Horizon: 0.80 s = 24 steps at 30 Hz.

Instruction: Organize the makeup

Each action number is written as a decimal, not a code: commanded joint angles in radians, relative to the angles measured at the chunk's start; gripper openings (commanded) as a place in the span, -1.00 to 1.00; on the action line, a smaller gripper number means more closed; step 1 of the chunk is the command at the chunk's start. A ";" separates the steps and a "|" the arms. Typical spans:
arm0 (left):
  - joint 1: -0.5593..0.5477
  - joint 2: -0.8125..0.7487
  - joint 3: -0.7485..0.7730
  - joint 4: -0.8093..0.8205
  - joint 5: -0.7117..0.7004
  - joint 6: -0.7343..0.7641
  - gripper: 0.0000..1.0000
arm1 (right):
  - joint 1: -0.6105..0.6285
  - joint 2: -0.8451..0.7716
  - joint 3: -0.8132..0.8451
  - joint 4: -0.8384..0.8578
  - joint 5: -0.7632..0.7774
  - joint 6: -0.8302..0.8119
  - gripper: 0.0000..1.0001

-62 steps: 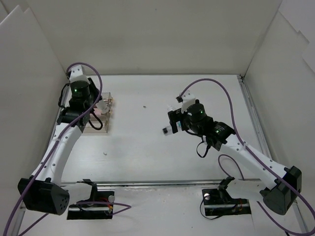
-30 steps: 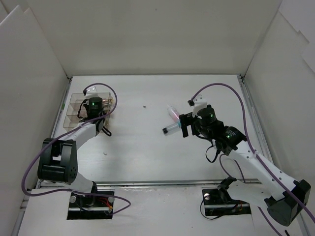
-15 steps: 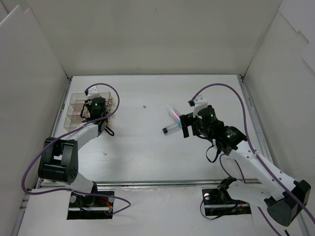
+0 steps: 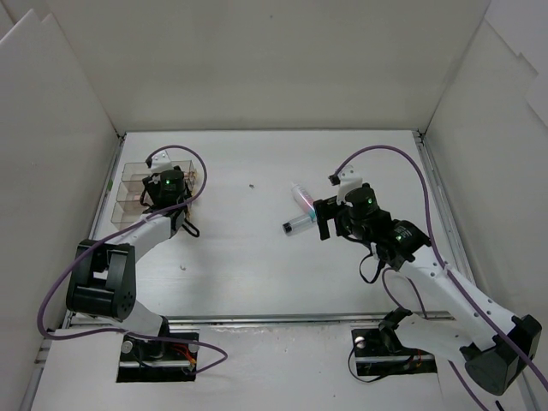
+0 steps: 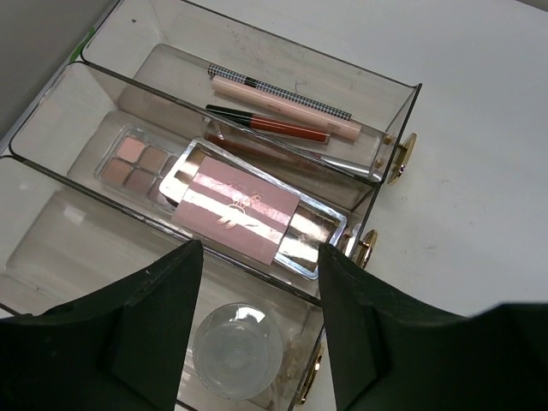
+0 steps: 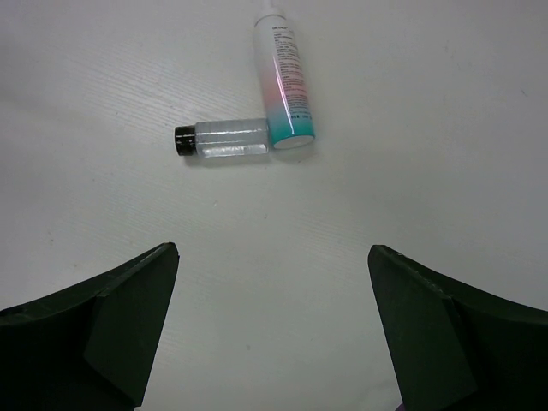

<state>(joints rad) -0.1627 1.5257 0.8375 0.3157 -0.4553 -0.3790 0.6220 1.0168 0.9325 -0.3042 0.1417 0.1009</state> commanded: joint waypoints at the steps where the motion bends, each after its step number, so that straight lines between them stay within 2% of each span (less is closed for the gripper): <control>1: -0.003 -0.064 0.038 0.013 -0.028 -0.035 0.06 | -0.004 -0.027 0.012 0.031 -0.002 0.000 0.81; 4: -0.003 -0.116 0.057 -0.032 -0.034 -0.041 0.20 | -0.007 -0.034 0.017 0.031 0.002 0.005 0.81; 8: -0.012 -0.211 0.162 -0.153 0.007 -0.070 0.40 | -0.007 -0.012 0.025 0.030 -0.005 -0.003 0.79; 11: -0.021 -0.232 0.273 -0.309 0.078 -0.113 0.51 | -0.019 0.043 0.041 0.028 -0.039 -0.027 0.75; 12: -0.021 -0.233 0.300 -0.407 0.128 -0.129 0.52 | -0.021 0.064 0.051 0.027 -0.047 -0.032 0.70; 16: -0.076 -0.219 0.417 -0.581 0.253 -0.172 0.58 | -0.041 0.221 0.149 0.014 -0.088 -0.043 0.54; 20: -0.123 -0.193 0.492 -0.723 0.371 -0.178 0.69 | -0.094 0.388 0.248 0.013 -0.122 -0.055 0.54; 24: -0.164 -0.193 0.502 -0.785 0.493 -0.190 0.75 | -0.178 0.583 0.360 0.013 -0.218 -0.075 0.56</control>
<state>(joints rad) -0.3077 1.3369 1.2987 -0.3614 -0.0959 -0.5423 0.4953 1.5181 1.2106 -0.3115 0.0006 0.0525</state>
